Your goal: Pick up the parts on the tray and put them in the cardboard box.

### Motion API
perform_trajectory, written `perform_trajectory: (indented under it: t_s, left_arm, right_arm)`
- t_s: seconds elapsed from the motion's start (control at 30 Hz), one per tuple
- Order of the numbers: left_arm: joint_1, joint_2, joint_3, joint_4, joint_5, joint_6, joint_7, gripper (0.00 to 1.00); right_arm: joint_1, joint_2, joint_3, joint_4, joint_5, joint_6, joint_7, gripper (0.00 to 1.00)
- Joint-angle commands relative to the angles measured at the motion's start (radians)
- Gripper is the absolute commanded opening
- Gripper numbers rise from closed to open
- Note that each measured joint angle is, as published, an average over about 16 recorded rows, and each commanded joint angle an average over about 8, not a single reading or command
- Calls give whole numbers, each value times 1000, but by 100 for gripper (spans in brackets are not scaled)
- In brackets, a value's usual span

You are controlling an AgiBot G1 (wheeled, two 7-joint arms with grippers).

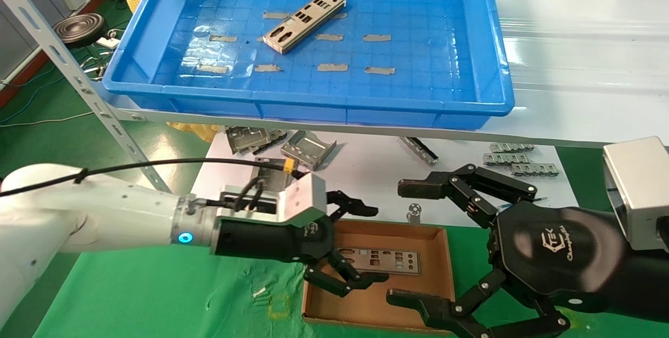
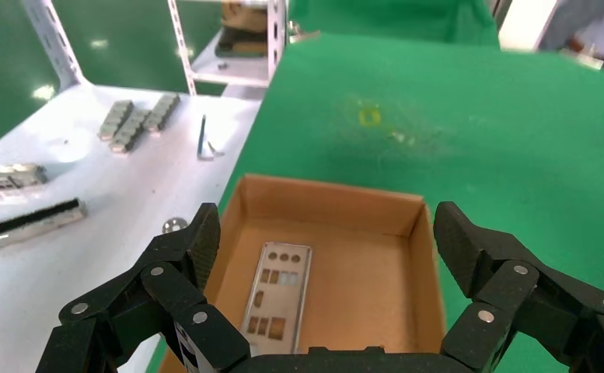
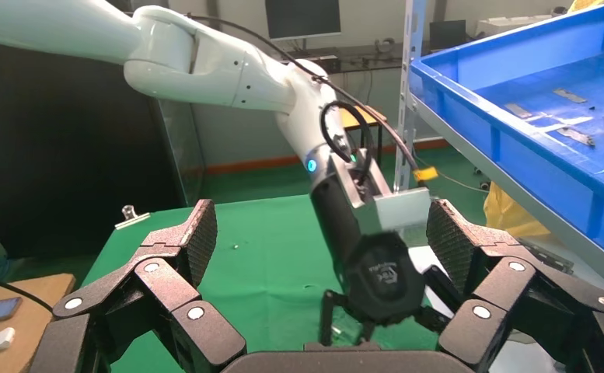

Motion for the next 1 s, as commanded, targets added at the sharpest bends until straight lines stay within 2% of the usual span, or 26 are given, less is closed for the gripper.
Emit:
perform_trajectory:
  t_s: [0.03, 1.0]
  left_arm:
    - [13, -18, -20, -25, -4, 3, -15, 100]
    - [257, -351, -392, -507, -62, 38, -301, 100]
  right_arm:
    - [0, 0, 0, 0, 0, 0, 0, 100]
    - [0, 0, 0, 0, 0, 0, 0, 100]
